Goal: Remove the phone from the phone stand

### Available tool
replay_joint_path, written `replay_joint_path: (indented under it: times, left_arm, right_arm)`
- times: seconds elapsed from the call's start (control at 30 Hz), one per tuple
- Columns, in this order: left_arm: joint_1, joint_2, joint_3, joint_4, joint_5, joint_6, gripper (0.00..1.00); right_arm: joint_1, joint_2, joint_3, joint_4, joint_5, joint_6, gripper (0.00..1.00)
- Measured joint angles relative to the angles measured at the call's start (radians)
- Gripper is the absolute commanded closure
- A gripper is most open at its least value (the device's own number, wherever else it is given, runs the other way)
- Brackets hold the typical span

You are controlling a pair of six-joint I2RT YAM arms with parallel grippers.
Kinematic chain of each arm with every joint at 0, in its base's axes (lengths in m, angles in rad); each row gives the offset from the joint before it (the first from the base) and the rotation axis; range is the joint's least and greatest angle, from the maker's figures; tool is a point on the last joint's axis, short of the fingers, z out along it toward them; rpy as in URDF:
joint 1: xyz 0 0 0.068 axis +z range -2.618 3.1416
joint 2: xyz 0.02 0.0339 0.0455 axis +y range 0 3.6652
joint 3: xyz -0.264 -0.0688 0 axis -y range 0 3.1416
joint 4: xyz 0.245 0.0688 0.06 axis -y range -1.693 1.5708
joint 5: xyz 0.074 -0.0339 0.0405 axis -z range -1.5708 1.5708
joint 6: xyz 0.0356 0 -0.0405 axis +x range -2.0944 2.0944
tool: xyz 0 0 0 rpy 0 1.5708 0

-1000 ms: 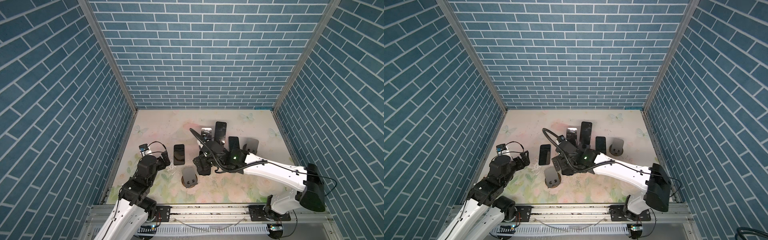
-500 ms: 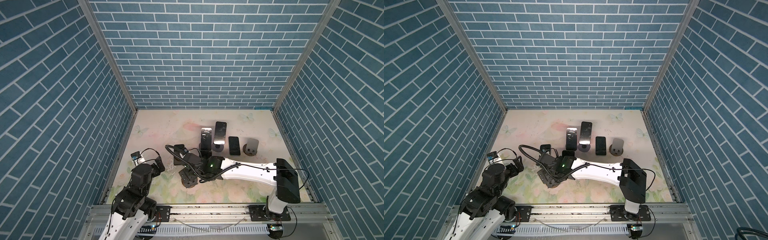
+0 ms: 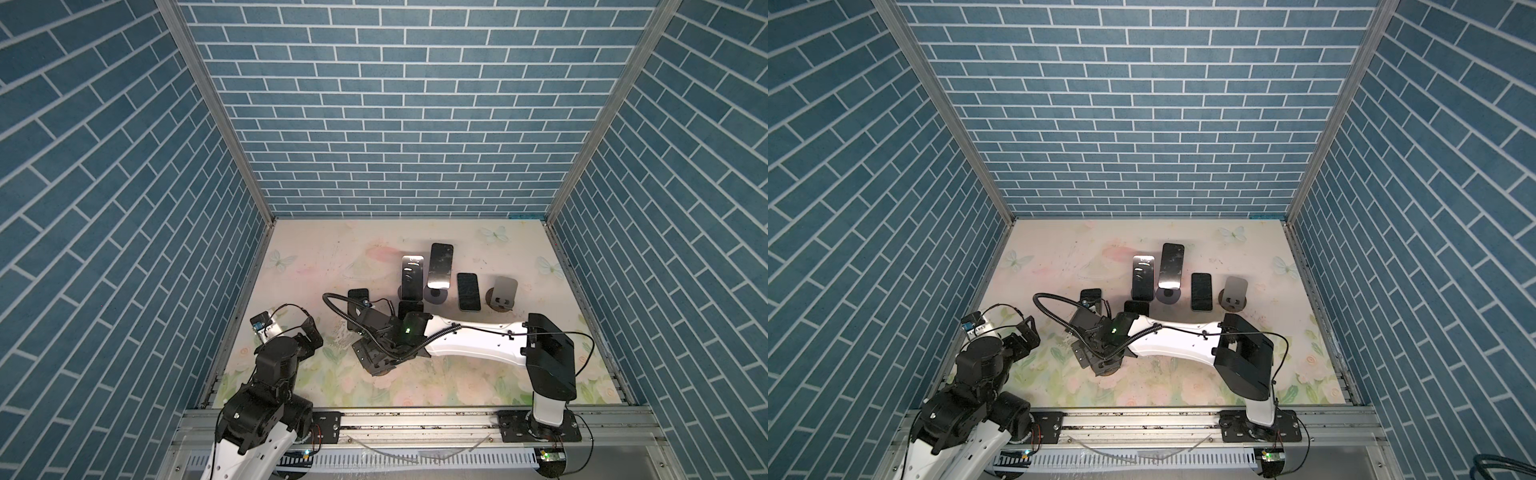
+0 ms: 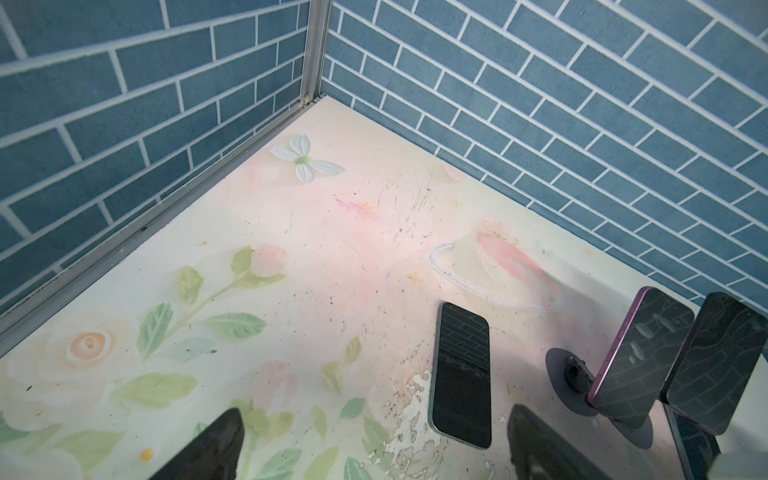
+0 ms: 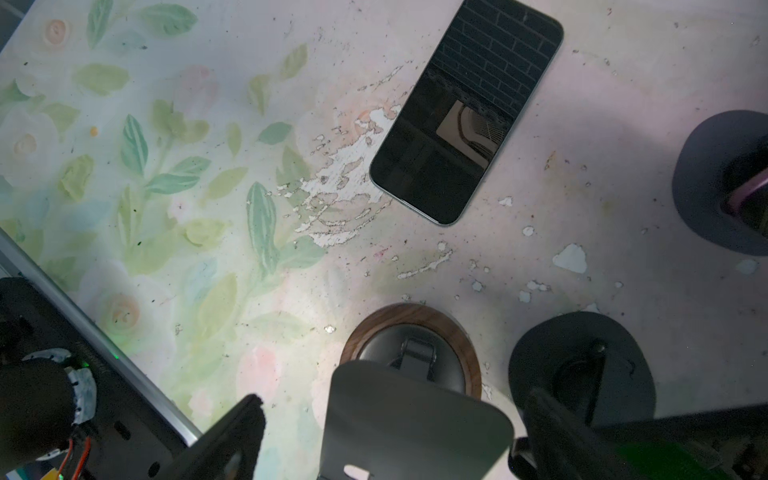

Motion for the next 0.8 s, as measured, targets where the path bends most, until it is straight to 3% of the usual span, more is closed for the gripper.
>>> replay_joint_path:
  times: [0.47,0.8]
  left_arm:
    - [0.000,-0.062,-0.003,-0.039,-0.029,-0.013,0.00]
    - [0.000,-0.062,-0.003,-0.039,-0.040,-0.013,0.00]
  right_arm:
    - [0.000,0.135,0.154,-0.130,-0.007,0.040,0.15]
    - [-0.001,0.151,0.179,-0.179,-0.008,0.062,0.37]
